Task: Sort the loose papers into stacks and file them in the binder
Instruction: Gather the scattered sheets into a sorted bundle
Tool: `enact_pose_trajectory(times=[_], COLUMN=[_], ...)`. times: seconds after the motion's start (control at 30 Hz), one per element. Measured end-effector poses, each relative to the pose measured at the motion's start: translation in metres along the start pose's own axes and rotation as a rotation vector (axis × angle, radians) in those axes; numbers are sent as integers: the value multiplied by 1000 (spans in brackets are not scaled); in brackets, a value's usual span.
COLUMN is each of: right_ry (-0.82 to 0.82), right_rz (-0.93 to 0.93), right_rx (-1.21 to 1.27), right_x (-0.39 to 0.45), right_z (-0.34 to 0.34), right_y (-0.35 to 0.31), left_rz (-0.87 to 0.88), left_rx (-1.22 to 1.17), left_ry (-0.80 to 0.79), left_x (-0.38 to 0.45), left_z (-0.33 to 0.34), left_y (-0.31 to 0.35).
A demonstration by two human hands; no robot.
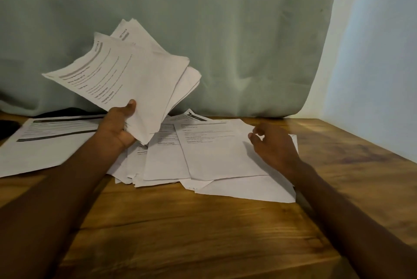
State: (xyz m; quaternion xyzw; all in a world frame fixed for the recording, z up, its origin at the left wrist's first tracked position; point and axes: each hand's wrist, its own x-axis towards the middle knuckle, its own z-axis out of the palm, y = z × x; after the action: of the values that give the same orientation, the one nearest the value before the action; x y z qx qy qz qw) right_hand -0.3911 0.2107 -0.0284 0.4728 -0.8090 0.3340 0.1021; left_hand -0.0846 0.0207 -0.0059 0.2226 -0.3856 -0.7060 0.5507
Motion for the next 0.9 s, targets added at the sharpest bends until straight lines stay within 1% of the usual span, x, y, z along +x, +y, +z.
enact_pose_trajectory(times=[0.1, 0.17, 0.23, 0.3, 0.4, 0.47, 0.53, 0.57, 0.6, 0.7, 0.77, 0.8, 0.83, 0.87, 0.9], right_ry=[-163, -219, -258, -273, -198, -101, -53, -66, -112, -336, -426, -411, -342, -235, -110], right_rz=[140, 161, 152, 144, 136, 147, 146, 136, 122, 50, 14, 31, 66, 100, 114], right_rx=[-135, -229, -215, -133, 13, 231, 446, 497, 532, 597, 627, 668, 690, 672, 577], right_x=[0, 1, 3, 4, 7, 9, 8, 6, 3, -12, -15, -13, -10, -6, -2], right_z=[-1, 2, 6, 5, 7, 11, 10, 8, 6, 0, -1, -2, -4, -7, -11], right_y=[2, 1, 0, -2, -2, 0, -1, -4, -10, -33, -42, -43, -41, -35, -25], left_rz=[-6, -9, 8, 17, 28, 19, 17, 19, 22, 29, 19, 16, 7, -7, -24], left_rx=[19, 54, 118, 152, 170, 143, 123, 129, 136, 185, 274, 298, 278, 233, 190], left_ry=[-24, -8, 16, 25, 22, 7, -26, -27, -13, 27, 79, 95, 83, 58, 36], left_x=[-1, -1, -2, -3, -2, -2, -5, -8, -9, -9, -8, -7, -6, -6, -7], left_z=[2, 4, 8, 11, 9, 8, 10, 13, 14, 21, 28, 30, 31, 31, 31], left_y=[-3, -5, -6, -7, -7, -7, -7, -7, -8, -6, -4, -5, -7, -9, -11])
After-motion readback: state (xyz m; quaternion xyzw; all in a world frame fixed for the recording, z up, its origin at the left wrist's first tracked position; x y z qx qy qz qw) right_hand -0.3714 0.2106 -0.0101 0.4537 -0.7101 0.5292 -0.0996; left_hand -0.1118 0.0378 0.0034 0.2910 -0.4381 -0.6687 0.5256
